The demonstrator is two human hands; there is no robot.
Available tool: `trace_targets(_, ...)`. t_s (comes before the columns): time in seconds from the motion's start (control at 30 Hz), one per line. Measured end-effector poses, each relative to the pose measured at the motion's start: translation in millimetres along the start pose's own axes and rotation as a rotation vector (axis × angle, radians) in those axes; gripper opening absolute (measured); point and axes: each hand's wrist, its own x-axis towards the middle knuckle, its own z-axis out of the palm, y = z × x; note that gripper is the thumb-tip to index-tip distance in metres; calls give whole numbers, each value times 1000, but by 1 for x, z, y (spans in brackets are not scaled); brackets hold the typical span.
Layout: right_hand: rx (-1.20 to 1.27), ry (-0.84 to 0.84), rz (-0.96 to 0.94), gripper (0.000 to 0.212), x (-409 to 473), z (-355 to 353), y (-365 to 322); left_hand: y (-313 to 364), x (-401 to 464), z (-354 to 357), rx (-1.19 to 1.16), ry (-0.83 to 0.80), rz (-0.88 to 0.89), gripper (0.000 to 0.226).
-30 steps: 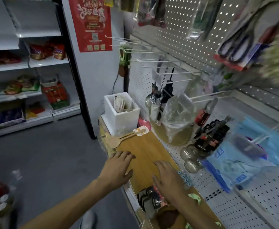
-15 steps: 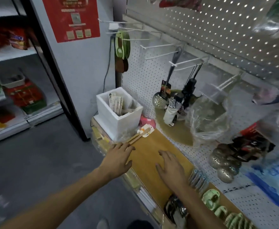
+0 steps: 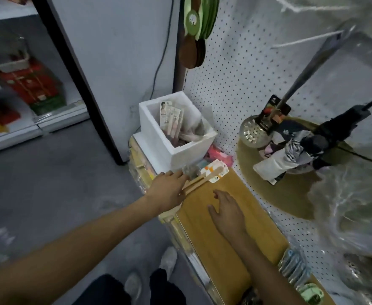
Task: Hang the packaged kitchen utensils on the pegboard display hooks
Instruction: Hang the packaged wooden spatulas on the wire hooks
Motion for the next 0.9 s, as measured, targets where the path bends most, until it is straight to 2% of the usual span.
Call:
trace_targets(0.17,79,-44,144,43,77,57,10,-34,68,55,-33,-74,-28,46)
trace_targets(0.33,225,-39,350,42,145,121,30,-57,133,119,-8,-93,20,51)
trace_targets(0.5,314,-5,556,39,193,165,53,-66,192,184,15,-120,49,43)
trace_targets(0.6,365,19,559,32,211,188,67,-65,218,219,29,-130,80,37)
trace_targets(0.77,404,65,634,37,233,207,73,-54,232,237,51,-175,59,32)
trace_targets(0.9,698,30,639,22,221,205,67,-55,223,228,177,-110,150,37)
